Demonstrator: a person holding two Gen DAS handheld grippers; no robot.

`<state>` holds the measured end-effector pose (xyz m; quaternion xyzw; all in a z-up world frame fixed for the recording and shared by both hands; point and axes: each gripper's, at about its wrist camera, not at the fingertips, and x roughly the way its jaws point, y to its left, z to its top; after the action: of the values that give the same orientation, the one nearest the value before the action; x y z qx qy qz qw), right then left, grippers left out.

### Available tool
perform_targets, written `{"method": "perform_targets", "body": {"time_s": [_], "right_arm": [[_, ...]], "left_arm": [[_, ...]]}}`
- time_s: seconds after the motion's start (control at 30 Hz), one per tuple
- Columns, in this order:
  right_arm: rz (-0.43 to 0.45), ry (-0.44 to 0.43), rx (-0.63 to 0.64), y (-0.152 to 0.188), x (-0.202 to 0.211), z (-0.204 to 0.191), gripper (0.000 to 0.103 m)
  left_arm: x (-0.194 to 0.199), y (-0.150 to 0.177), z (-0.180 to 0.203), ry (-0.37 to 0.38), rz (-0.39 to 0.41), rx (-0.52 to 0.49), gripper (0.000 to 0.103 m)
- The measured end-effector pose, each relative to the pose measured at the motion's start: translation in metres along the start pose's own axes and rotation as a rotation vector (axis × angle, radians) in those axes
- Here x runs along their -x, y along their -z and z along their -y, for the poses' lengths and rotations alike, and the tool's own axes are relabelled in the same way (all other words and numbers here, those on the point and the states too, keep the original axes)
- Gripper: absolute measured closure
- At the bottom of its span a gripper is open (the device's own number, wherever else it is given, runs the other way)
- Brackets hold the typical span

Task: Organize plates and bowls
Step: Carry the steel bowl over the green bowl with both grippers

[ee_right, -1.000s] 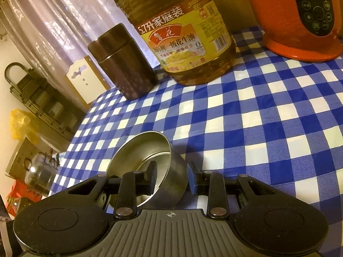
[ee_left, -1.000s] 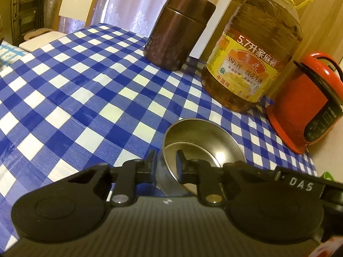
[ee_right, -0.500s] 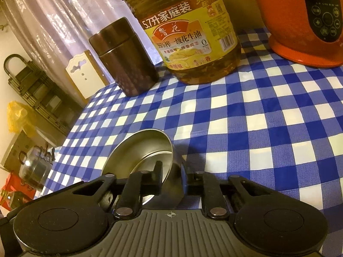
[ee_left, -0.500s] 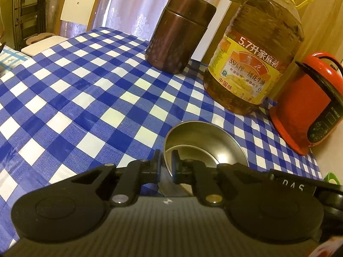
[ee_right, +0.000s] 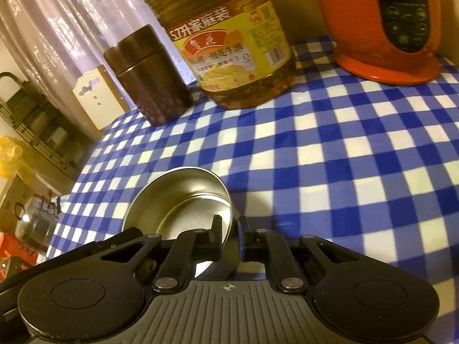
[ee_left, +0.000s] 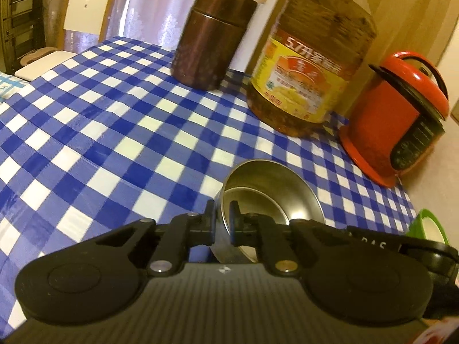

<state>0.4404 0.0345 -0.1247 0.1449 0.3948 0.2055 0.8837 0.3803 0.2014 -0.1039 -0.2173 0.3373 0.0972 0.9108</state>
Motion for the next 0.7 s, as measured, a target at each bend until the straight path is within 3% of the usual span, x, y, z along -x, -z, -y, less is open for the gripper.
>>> {"method": "perform_targets", "body": {"time_s": [0.4, 0.7], "right_arm": [[0.018, 0.058, -0.029, 0.016, 0.059, 0.021, 0.094], [0.095, 0.072, -0.064, 0.019, 0.111, 0.034, 0.094]], "left_arm": [[0.027, 0.016, 0.038, 0.075, -0.028, -0.048, 0.098], [0.05, 0.024, 0.062, 0.148, -0.023, -0.067, 0.099]]}}
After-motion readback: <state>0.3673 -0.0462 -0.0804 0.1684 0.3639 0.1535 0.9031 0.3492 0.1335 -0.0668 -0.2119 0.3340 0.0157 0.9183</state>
